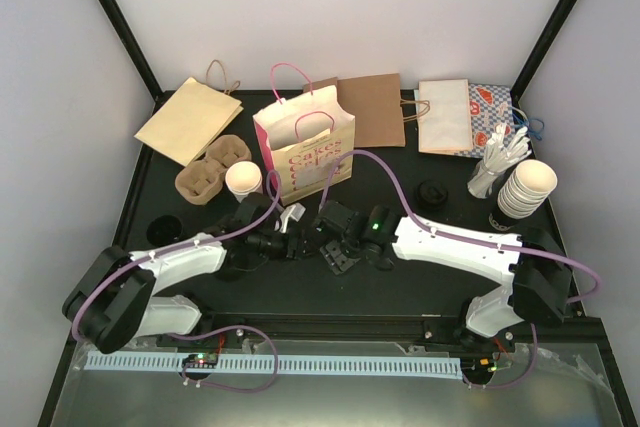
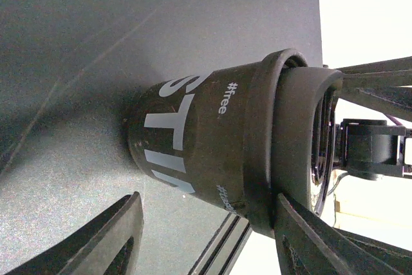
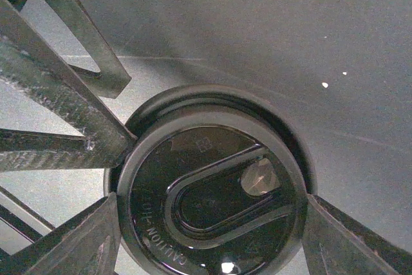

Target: Pack the takeout coffee

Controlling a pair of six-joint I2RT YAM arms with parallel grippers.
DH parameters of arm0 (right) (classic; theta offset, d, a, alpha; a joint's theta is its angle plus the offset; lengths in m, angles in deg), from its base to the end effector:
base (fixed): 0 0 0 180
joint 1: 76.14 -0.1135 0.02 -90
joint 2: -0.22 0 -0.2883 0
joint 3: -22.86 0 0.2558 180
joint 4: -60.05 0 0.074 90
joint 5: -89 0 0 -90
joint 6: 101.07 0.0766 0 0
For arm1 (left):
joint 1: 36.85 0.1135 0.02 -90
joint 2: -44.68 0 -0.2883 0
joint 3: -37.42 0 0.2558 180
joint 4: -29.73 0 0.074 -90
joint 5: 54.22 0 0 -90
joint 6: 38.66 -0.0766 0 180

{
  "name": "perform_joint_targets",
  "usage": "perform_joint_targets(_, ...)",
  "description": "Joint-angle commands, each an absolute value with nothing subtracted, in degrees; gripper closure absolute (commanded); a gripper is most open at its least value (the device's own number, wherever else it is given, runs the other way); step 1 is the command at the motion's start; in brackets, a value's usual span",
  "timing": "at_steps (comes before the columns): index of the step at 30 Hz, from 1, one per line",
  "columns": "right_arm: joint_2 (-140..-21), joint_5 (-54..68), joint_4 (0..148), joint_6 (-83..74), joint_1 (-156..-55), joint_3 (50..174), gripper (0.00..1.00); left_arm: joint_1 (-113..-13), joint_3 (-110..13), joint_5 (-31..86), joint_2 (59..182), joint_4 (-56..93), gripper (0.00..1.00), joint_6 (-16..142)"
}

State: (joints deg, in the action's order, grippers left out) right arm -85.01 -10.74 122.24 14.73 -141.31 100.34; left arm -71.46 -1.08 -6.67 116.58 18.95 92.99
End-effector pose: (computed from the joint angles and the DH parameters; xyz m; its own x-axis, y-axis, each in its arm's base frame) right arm 0.1381 0.2675 0.2259 -0.7338 -0.5645 -0.3780 -0.6117 0.7911 0.0062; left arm 0.1662 -0.1775 0.1558 -0.9719 0.0749 -0.2233 0.2296 0.5114 -0.8281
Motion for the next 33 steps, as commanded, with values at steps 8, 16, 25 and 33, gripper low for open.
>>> perform_joint_targets(8, -86.3, -5.4, 122.7, 13.4, -140.6, 96.7, 0.26, -71.8, -2.6, -4.6, 121.0, 22.0, 0.48, 94.4)
perform_joint_targets(16, -86.5, -4.3, 122.1, 12.5, -140.6, 96.1, 0.26, -71.5, -2.4, -4.7, 122.2, 26.9, 0.52, 97.5)
perform_joint_targets(25, -86.7, -3.8, 121.1, 12.5, -140.4, 94.4, 0.26, -71.2, -1.5, 0.8, 124.0, 20.7, 0.65, 98.1)
perform_joint_targets(33, -88.9, -0.9, 120.9, 12.9, -138.7, 93.5, 0.27, -71.7, 4.4, 0.5, 127.7, 25.5, 0.72, 102.2)
